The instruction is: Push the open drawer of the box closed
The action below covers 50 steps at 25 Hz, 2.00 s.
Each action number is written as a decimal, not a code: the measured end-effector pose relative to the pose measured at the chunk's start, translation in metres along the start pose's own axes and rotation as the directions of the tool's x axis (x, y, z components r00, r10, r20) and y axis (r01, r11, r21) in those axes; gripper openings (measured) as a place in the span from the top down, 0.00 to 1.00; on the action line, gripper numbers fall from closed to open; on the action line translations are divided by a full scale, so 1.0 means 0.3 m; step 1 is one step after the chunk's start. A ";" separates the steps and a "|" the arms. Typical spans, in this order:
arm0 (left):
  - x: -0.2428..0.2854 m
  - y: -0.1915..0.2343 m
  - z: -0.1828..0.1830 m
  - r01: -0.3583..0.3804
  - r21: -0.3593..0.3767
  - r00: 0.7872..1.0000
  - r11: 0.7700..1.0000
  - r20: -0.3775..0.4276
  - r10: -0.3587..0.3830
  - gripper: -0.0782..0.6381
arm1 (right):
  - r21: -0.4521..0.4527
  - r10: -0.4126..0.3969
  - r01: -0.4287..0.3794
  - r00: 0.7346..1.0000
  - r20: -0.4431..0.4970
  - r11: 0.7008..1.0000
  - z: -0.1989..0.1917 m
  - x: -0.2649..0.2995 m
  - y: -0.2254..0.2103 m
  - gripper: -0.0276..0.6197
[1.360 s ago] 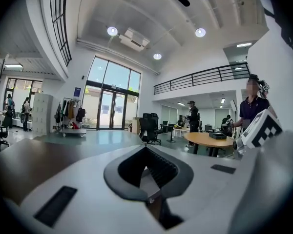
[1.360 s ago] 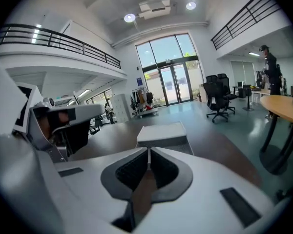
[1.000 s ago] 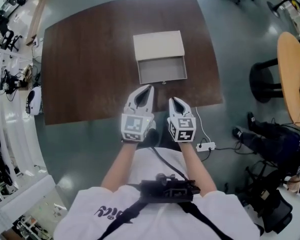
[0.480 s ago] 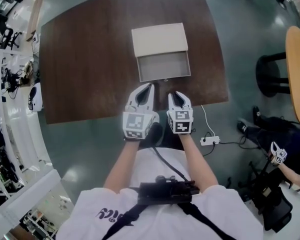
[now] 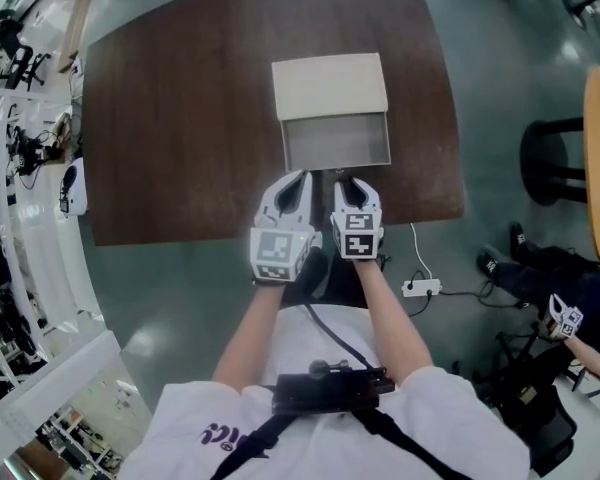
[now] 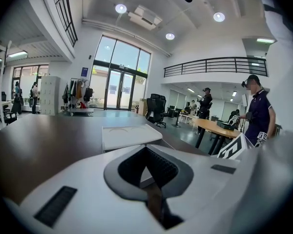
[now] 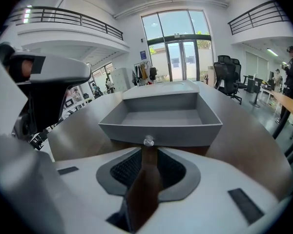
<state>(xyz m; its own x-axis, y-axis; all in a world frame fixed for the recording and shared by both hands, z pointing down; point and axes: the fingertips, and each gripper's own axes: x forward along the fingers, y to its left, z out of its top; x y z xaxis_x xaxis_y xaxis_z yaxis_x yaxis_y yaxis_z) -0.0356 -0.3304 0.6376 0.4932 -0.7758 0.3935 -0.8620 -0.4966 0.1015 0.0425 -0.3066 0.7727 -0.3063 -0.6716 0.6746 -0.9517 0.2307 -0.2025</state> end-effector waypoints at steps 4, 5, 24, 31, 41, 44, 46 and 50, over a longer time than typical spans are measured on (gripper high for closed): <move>0.012 0.019 -0.011 -0.012 -0.010 1.000 1.000 -0.011 0.012 0.90 | -0.010 0.023 -0.023 1.000 -0.017 1.000 0.007 0.046 0.010 0.83; 0.013 0.026 -0.013 -0.016 -0.013 1.000 1.000 -0.013 0.016 0.90 | -0.013 0.025 -0.026 0.999 -0.024 1.000 0.007 0.054 0.015 0.83; 0.049 0.090 0.090 -0.052 -0.067 0.998 0.996 0.028 0.053 0.90 | -0.056 0.057 -0.062 0.995 -0.082 0.997 0.036 0.071 0.045 0.84; 0.055 0.139 0.091 -0.078 -0.100 0.996 0.992 0.029 0.082 0.90 | -0.057 0.048 -0.053 0.995 -0.084 0.997 0.051 0.055 0.020 0.84; 0.066 0.203 0.112 -0.125 -0.136 0.990 0.983 0.048 0.132 0.90 | -0.075 0.056 -0.064 0.993 -0.100 0.995 0.106 0.109 0.015 0.84; 0.076 0.205 0.115 -0.123 -0.138 0.991 0.983 0.031 0.128 0.90 | -0.067 0.051 -0.059 0.992 -0.113 0.996 0.122 0.133 0.012 0.84; 0.084 0.202 0.128 -0.126 -0.132 0.991 0.983 0.032 0.132 0.90 | -0.068 0.051 -0.058 0.993 -0.111 0.996 0.140 0.152 0.001 0.84; 0.094 0.204 0.133 -0.143 -0.134 0.989 0.981 0.029 0.148 0.90 | -0.068 0.055 -0.062 0.995 -0.087 0.996 0.196 0.192 -0.014 0.84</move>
<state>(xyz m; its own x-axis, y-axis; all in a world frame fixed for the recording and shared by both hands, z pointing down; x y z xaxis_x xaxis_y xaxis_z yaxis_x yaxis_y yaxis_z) -0.0697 -0.3980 0.6186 0.3635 -0.8517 0.3775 -0.9314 -0.3239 0.1661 0.0278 -0.3875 0.7706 -0.3558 -0.5938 0.7217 -0.9275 0.3193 -0.1945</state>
